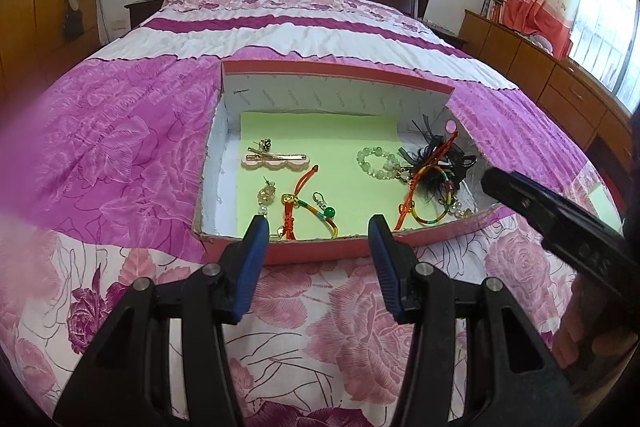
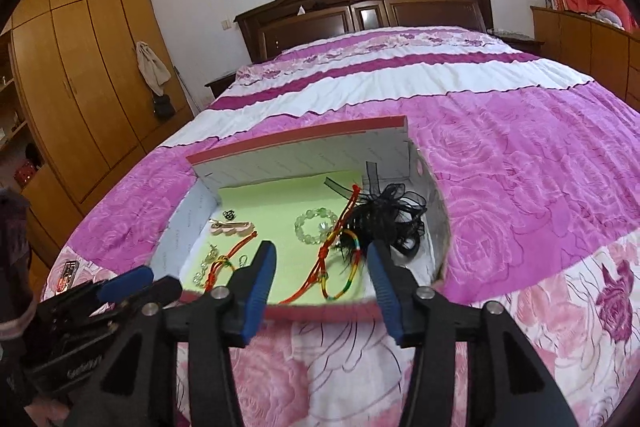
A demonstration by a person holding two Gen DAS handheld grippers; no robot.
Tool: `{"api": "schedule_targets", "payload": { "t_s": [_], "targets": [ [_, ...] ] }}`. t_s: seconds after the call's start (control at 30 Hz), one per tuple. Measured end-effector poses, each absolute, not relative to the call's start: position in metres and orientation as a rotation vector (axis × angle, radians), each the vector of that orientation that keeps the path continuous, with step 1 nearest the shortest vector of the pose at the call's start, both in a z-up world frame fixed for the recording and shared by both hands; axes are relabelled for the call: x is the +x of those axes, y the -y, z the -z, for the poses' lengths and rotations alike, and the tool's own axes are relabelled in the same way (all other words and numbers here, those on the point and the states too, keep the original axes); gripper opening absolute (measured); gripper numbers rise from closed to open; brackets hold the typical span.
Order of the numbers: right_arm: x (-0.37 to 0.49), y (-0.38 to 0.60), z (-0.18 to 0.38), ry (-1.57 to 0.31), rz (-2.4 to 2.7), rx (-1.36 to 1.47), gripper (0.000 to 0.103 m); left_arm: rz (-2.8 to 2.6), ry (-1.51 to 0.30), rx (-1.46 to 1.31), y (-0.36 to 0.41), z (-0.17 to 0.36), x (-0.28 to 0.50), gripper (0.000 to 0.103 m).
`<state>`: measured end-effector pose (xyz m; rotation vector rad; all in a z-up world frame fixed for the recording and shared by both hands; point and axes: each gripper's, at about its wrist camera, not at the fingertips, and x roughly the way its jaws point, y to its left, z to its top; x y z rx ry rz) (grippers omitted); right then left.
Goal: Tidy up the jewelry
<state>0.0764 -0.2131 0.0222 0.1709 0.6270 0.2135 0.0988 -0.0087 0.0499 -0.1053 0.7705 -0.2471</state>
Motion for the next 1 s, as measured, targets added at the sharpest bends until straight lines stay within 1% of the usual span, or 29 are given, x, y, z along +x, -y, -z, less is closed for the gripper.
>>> {"api": "schedule_targets", "payload": {
  "t_s": [0.03, 0.1, 0.2, 0.3, 0.4, 0.6, 1.0],
  "targets": [
    [0.072, 0.213, -0.023, -0.621, -0.213, 0.168, 0.055, 0.246, -0.767, -0.104, 0.009, -0.05, 0.097, 0.044],
    [0.066, 0.213, -0.023, -0.615, -0.208, 0.161, 0.062, 0.248, -0.763, -0.107, 0.01, -0.05, 0.095, 0.044],
    [0.055, 0.213, -0.02, -0.609, -0.2, 0.156, 0.069, 0.252, -0.765, -0.112, 0.012, -0.049, 0.092, 0.045],
    [0.051, 0.216, -0.014, -0.617, -0.186, 0.163, 0.073, 0.24, -0.763, -0.104, 0.013, -0.048, 0.089, 0.048],
    [0.047, 0.22, -0.008, -0.623, -0.173, 0.168, 0.076, 0.229, -0.763, -0.093, 0.015, -0.046, 0.086, 0.052],
    [0.044, 0.224, 0.0, -0.627, -0.159, 0.17, 0.082, 0.195, -0.76, -0.099, 0.012, -0.042, 0.083, 0.055],
    [0.041, 0.224, 0.009, -0.645, -0.147, 0.17, 0.083, 0.14, -0.753, -0.093, 0.007, -0.039, 0.083, 0.056]
  ]
}}
